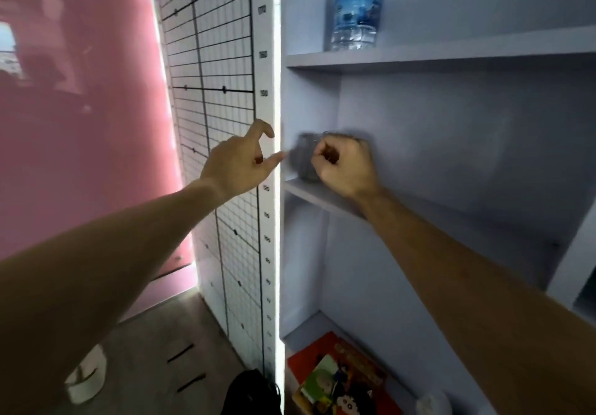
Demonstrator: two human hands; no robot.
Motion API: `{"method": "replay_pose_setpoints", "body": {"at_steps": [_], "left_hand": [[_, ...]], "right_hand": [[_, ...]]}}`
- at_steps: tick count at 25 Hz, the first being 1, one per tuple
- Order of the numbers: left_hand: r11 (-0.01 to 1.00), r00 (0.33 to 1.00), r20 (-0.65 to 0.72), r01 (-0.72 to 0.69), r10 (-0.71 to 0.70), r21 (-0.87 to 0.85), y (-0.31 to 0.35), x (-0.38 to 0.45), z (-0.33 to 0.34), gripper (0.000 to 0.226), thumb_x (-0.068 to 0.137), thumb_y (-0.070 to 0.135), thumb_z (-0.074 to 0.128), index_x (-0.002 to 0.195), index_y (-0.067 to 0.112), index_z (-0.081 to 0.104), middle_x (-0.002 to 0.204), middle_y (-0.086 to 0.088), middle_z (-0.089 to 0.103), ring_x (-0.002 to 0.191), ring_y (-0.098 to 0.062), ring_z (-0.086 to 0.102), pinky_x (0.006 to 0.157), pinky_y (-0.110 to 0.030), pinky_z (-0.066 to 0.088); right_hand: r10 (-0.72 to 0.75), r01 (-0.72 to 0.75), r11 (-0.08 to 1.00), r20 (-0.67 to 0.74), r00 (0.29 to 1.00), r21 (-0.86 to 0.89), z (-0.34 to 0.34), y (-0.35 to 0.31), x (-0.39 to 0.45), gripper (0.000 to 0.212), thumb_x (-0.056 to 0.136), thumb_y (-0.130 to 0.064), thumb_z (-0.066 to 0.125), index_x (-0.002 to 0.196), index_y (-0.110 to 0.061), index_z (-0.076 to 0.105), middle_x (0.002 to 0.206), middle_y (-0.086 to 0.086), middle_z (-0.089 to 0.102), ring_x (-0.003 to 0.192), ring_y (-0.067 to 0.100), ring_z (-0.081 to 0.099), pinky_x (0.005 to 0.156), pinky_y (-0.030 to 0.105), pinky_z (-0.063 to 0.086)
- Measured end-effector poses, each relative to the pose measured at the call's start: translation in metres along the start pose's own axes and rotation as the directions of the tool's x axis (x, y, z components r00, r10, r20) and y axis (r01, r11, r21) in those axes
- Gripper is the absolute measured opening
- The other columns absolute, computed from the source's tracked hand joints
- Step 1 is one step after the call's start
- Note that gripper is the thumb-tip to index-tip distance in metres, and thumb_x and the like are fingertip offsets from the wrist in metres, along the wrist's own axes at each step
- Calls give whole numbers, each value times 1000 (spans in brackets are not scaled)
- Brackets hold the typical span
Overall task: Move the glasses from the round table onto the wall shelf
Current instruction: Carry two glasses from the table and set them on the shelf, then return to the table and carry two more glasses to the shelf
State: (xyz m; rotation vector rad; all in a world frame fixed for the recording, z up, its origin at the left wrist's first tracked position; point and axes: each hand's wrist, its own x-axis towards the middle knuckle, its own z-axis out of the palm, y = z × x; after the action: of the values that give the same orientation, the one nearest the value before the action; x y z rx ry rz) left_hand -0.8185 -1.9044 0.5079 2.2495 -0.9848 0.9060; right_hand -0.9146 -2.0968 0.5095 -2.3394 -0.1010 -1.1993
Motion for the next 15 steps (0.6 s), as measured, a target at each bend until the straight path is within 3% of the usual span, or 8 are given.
{"method": "replay_pose_setpoints", "body": {"at_steps": [2, 4, 7, 9, 12, 15], "left_hand": [[992, 988, 98, 113, -118, 49, -24, -19, -22, 26, 88, 63, 53, 91, 37, 50, 65, 12, 62, 62, -14, 60, 60, -28, 37], [965, 942, 221, 232, -254, 118, -47, -46, -44, 24, 87, 57, 59, 80, 36, 54, 72, 14, 62, 70, -15, 60, 62, -28, 37], [907, 832, 368, 345, -414, 241, -81, -105, -72, 20, 88, 46, 65, 84, 27, 62, 83, 4, 69, 78, -20, 63, 70, -33, 46], [862, 764, 401, 420, -505, 285, -98, -152, -88, 20, 89, 41, 68, 90, 21, 66, 86, -1, 70, 82, -24, 64, 77, -35, 50], [751, 630, 409, 560, -661, 351, -122, -251, -108, 22, 89, 37, 70, 94, 15, 68, 88, -4, 68, 84, -25, 62, 77, -33, 48], [611, 453, 427, 690, -782, 388, -143, -365, -120, 22, 87, 39, 69, 86, 17, 67, 84, -1, 71, 82, -24, 66, 79, -33, 51]], "right_hand": [[-119, 113, 992, 116, 986, 62, 15, -23, -8, 2, 76, -15, 67, 76, -16, 69, 72, -6, 66, 64, 14, 61, 66, 34, 54], [-161, 152, 987, 299, 941, 52, 42, -47, -20, 10, 79, -23, 69, 87, -19, 72, 78, -8, 68, 70, 13, 63, 70, 30, 53], [-136, 163, 987, 574, 808, 4, 96, -77, -50, 20, 86, -30, 66, 104, -22, 72, 94, -5, 71, 86, 14, 63, 79, 30, 52], [-94, 132, 991, 683, 724, -3, 128, -89, -77, 24, 88, -29, 64, 109, -21, 72, 103, 0, 72, 97, 19, 64, 87, 34, 53], [-80, 107, 994, 793, 604, 20, 181, -109, -136, 22, 88, -27, 63, 106, -20, 72, 107, 4, 71, 101, 22, 64, 90, 32, 51], [-68, 78, 996, 880, 469, 36, 230, -134, -203, 20, 84, -24, 59, 97, -24, 73, 103, 1, 71, 98, 22, 65, 89, 32, 53]]}}
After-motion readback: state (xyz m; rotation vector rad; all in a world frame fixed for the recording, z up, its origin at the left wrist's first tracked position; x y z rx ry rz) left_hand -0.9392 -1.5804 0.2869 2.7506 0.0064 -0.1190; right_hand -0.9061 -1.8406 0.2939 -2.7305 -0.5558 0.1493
